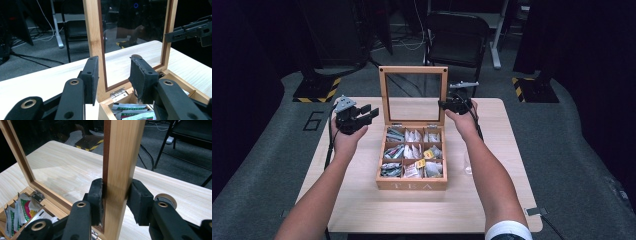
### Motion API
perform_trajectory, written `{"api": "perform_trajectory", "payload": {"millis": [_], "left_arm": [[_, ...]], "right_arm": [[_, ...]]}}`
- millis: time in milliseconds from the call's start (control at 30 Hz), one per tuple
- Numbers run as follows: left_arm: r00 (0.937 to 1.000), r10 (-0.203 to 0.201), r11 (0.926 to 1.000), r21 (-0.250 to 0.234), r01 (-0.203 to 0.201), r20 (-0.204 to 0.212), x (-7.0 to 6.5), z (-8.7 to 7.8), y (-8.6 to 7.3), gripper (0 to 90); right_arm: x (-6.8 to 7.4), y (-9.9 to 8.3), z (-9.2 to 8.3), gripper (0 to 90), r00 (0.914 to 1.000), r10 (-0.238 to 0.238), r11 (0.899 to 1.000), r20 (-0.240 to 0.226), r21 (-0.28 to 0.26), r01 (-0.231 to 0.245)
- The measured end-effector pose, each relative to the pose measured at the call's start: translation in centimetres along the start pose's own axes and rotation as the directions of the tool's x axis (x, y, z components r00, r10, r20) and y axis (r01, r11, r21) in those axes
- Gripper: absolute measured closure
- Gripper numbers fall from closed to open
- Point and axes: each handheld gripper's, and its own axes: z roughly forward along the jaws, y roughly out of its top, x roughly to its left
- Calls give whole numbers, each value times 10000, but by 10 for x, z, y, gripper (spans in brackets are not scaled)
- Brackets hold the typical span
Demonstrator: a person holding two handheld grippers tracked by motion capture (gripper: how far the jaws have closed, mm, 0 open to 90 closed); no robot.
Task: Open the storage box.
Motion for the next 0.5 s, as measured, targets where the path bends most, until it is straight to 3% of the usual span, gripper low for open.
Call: {"api": "perform_trajectory", "payload": {"millis": [33, 267, 500], "left_arm": [[10000, 29, 10000, 8, -29, -1, 0, 0, 0, 588], [10000, 44, 10000, 89, -45, 58, 0, 0, -1, 584], [10000, -81, 10000, 15, 81, 35, 2, -3, -4, 576]], "right_arm": [[0, -1, 0, 580, 10000, 33, 9999, -67, 97, -32], [-1, -3, -5, 538, 9999, -109, 9998, -19, 154, 109], [6, -8, -27, 518, 9993, -363, 9993, 85, -52, 364]]}}
